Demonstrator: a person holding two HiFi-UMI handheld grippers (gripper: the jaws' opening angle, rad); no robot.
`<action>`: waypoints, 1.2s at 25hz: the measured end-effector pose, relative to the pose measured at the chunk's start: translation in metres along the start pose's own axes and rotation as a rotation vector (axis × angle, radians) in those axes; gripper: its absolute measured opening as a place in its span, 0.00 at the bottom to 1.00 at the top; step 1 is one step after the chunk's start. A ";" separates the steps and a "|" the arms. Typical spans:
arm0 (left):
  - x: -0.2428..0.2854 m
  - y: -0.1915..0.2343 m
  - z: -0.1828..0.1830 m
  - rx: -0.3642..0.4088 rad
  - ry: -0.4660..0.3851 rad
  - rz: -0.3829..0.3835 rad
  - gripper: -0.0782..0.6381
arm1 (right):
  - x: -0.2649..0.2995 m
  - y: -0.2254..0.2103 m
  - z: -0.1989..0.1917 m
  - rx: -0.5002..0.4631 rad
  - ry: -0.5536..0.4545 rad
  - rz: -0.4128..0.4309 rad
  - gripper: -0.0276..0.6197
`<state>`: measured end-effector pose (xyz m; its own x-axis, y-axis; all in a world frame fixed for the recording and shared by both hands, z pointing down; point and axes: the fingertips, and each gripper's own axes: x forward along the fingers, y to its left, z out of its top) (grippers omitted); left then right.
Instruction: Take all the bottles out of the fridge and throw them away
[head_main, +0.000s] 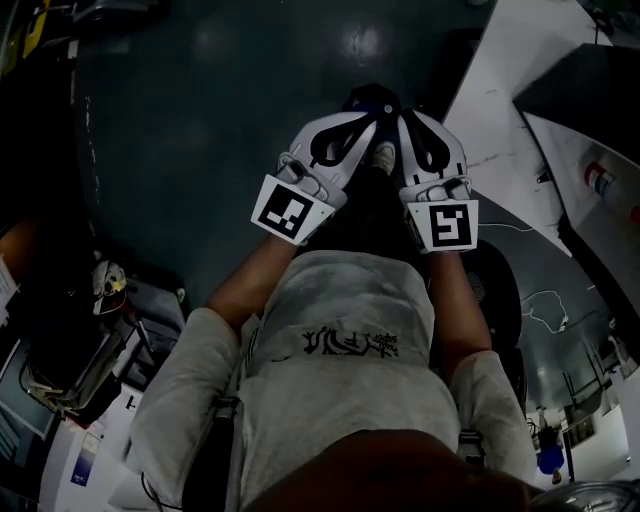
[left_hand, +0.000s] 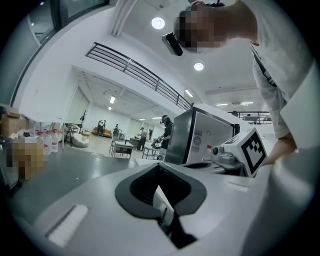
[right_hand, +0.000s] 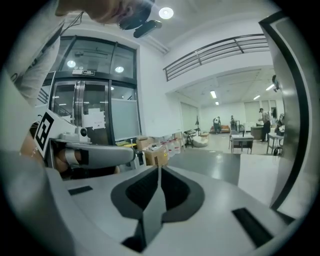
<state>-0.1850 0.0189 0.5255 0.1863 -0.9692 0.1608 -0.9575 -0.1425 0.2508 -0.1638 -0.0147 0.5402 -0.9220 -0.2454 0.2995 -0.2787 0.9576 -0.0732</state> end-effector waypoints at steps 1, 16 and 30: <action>0.000 -0.002 0.006 -0.001 -0.004 -0.005 0.12 | -0.001 0.000 0.006 -0.008 -0.011 0.004 0.08; -0.015 -0.032 0.107 0.060 -0.071 -0.029 0.12 | -0.031 0.008 0.095 -0.014 -0.073 0.023 0.06; -0.031 -0.063 0.179 0.086 -0.167 -0.062 0.12 | -0.065 0.021 0.172 -0.054 -0.096 0.060 0.06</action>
<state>-0.1695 0.0220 0.3333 0.2131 -0.9769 -0.0143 -0.9620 -0.2124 0.1716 -0.1559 -0.0051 0.3555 -0.9588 -0.1988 0.2032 -0.2101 0.9770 -0.0356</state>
